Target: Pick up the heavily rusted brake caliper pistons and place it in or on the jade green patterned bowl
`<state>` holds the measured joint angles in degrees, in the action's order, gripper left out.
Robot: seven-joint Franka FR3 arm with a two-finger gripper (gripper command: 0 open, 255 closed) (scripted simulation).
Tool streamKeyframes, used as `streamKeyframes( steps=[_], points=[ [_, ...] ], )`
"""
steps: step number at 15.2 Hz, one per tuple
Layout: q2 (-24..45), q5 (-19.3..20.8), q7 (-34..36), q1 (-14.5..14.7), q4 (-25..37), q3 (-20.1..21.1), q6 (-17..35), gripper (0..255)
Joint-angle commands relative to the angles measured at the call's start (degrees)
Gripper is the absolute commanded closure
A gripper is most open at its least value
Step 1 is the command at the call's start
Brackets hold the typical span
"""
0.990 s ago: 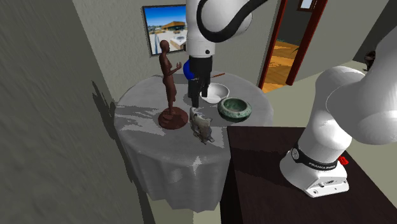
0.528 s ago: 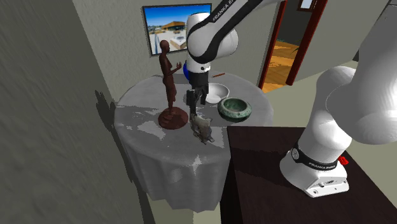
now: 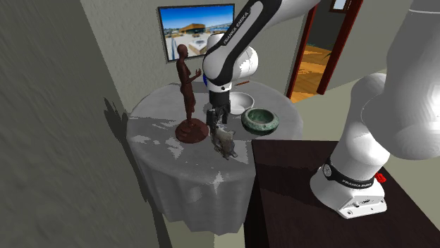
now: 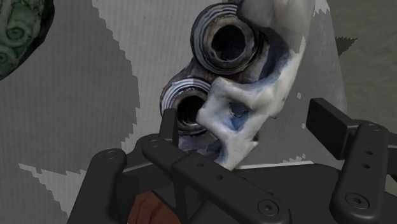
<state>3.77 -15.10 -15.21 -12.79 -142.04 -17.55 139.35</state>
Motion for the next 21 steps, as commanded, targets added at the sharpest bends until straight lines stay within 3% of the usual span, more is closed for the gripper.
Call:
streamKeyframes(
  steps=[1, 9, 10, 21],
  points=[
    [1.99, -1.66, -1.2, 0.09, -0.23, 0.37, 2.02, 0],
    [1.98, -1.65, -1.19, 0.06, -0.23, 0.39, 2.01, 0],
    [1.98, -1.65, -1.19, 0.06, -0.23, 0.39, 2.01, 255],
    [0.46, -0.42, -0.16, 0.12, -0.14, 0.14, 0.6, 255]
  ],
)
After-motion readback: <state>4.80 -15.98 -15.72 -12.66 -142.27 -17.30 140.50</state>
